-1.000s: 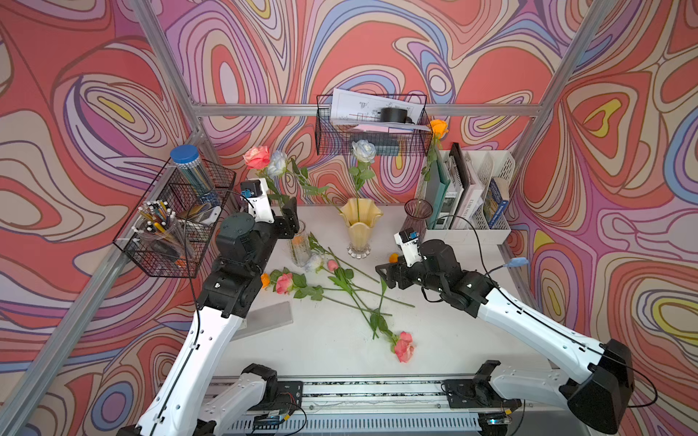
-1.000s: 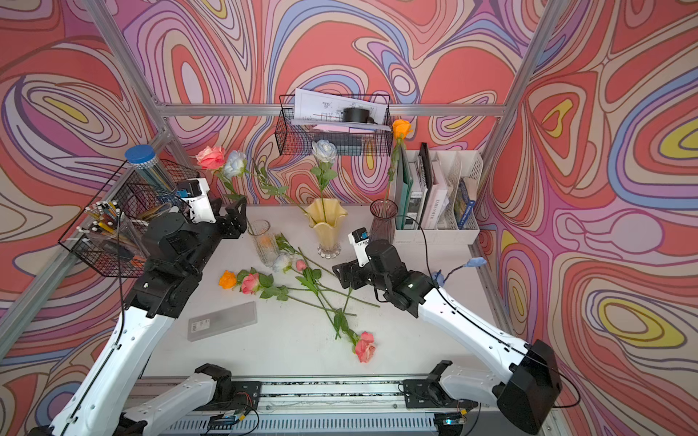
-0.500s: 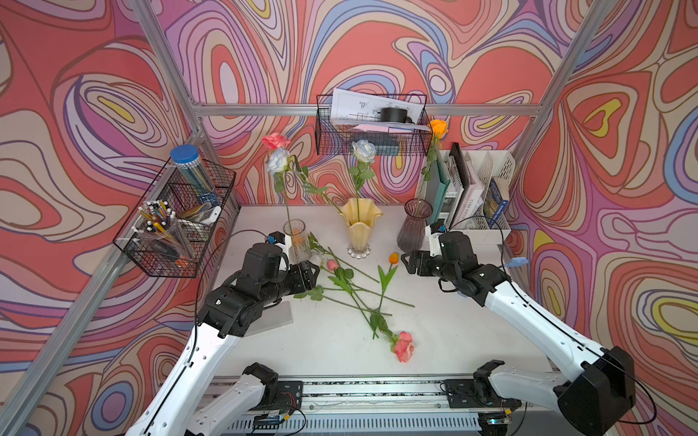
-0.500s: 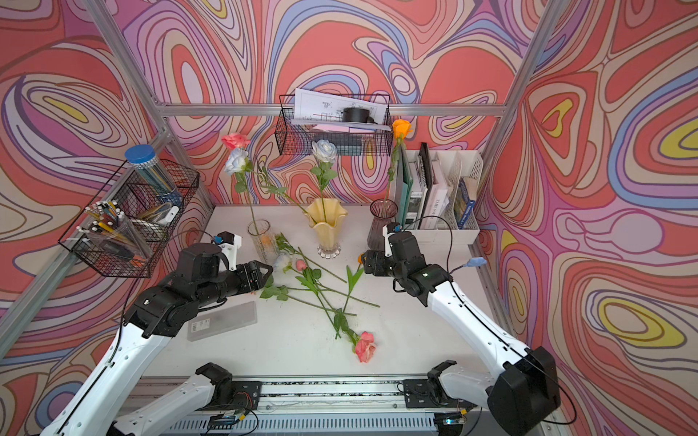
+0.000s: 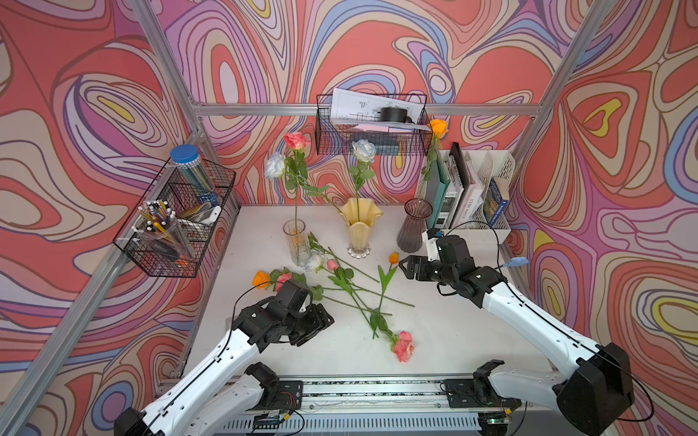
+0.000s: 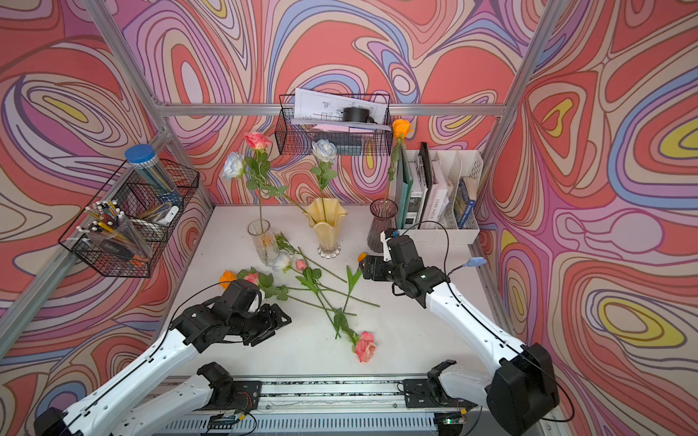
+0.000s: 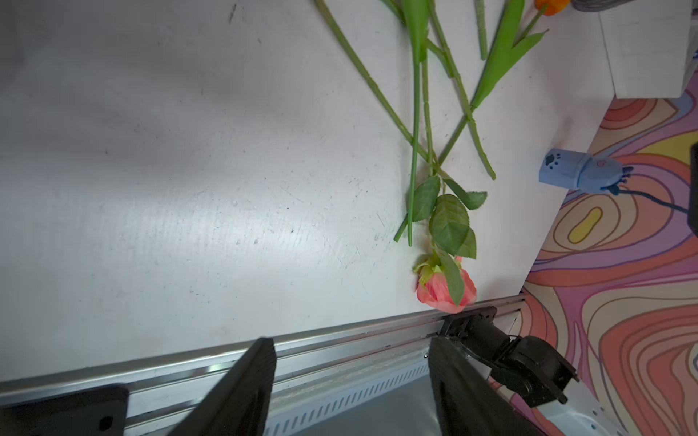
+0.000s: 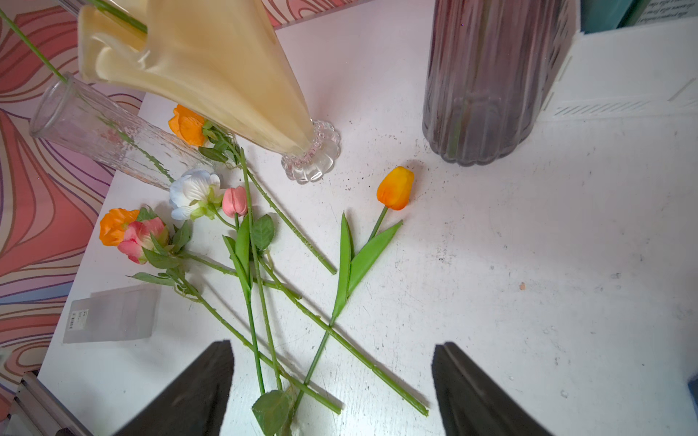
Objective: Arrange the flowers in different vases according to their colors
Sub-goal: Pick up the flower at the center of the board.
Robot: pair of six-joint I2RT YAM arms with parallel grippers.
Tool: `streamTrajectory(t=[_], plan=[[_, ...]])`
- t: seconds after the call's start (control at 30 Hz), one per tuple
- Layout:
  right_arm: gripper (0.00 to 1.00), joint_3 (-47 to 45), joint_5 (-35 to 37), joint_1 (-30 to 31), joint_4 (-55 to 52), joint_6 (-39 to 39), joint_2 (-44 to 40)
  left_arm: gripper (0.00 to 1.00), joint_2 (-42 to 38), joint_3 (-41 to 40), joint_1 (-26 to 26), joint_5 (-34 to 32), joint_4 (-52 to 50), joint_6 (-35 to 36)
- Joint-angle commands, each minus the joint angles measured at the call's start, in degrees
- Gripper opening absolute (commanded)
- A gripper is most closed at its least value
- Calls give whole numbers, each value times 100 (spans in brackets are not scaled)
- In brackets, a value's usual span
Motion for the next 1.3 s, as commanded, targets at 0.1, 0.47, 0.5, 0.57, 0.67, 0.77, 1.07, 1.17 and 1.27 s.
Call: streamTrajectory(t=[0.1, 0.47, 0.5, 0.57, 0.67, 0.77, 1.07, 1.17, 1.27], plan=[[84, -143, -46, -18, 93, 41, -17, 78, 536, -360, -103, -585, 1165, -1800], [84, -224, -135, -20, 272, 8, 145, 77, 2023, 152, -205, -1217, 1537, -2891], [84, -238, -154, -18, 297, -1, 146, 77, 2153, 165, -206, -1256, 1666, -2869], [84, -248, -141, -23, 312, -21, 149, 77, 2392, 228, -206, -1278, 1765, -2893], [84, -255, -121, -19, 309, -66, 141, 75, 2690, 304, -206, -1395, 1803, -2982], [84, -274, -115, -21, 308, -108, 78, 74, 2852, 379, -208, -1624, 1783, -3080], [84, -360, -99, -21, 257, -276, -141, 75, 3478, 664, -206, -1671, 2391, -3080], [84, -379, -66, -19, 247, -302, -145, 73, 3740, 782, -205, -1584, 2327, -3076], [84, -419, -62, -24, 274, -326, -189, 67, 3920, 852, -206, -1543, 2240, -3090]])
